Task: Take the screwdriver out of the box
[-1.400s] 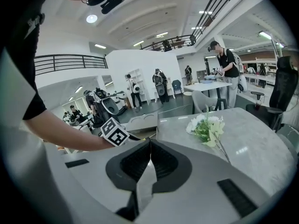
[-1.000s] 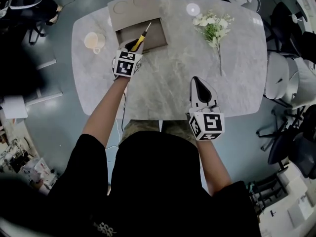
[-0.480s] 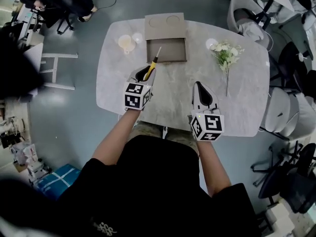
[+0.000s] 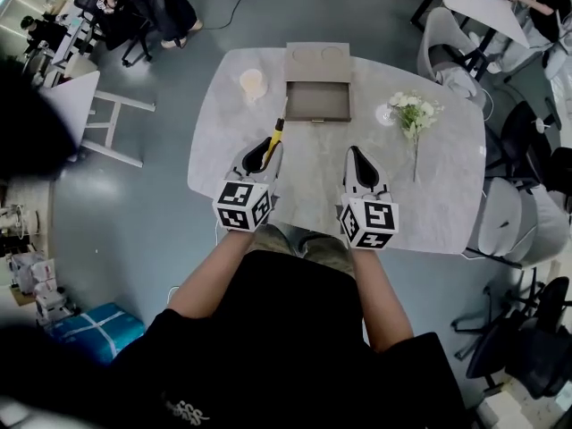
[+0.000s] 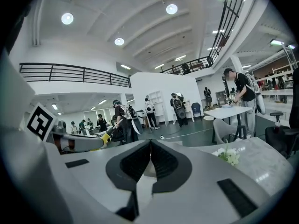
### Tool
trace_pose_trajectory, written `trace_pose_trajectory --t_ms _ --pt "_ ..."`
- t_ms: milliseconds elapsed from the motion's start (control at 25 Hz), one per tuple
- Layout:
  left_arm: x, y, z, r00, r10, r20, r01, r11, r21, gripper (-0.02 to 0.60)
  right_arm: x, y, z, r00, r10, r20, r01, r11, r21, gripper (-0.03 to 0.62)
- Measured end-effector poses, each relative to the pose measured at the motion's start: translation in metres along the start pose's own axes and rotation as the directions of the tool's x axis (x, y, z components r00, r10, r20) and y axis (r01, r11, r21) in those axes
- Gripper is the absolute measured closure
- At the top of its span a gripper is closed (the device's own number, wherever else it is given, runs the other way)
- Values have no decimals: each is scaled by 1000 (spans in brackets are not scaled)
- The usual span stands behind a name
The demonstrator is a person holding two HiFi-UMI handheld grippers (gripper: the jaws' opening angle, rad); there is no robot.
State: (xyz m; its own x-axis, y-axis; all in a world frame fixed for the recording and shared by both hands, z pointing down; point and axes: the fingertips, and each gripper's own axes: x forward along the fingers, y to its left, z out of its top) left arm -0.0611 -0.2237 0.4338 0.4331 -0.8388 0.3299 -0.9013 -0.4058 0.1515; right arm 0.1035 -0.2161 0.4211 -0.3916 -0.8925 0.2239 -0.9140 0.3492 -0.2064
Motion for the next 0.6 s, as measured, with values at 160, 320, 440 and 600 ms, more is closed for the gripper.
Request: trace_pose_trajectory --t_ms 160,320,440,600 --pt "-42 -6 10 997 -9 71 11 999 -30 491 -21 29 14 1000 -11 26 12 999 -51 582" --pt "-87 -14 6 995 -23 99 24 1000 -17 491 -51 64 20 999 -20 37 23 996 -88 582" --pt "-128 -15 -5 993 -16 117 18 1000 -15 491 -80 97 14 999 -21 36 25 994 -108 582" --pt "-181 -12 -20 990 1 138 3 1000 -24 491 -119 138 5 999 -22 38 26 991 -132 582"
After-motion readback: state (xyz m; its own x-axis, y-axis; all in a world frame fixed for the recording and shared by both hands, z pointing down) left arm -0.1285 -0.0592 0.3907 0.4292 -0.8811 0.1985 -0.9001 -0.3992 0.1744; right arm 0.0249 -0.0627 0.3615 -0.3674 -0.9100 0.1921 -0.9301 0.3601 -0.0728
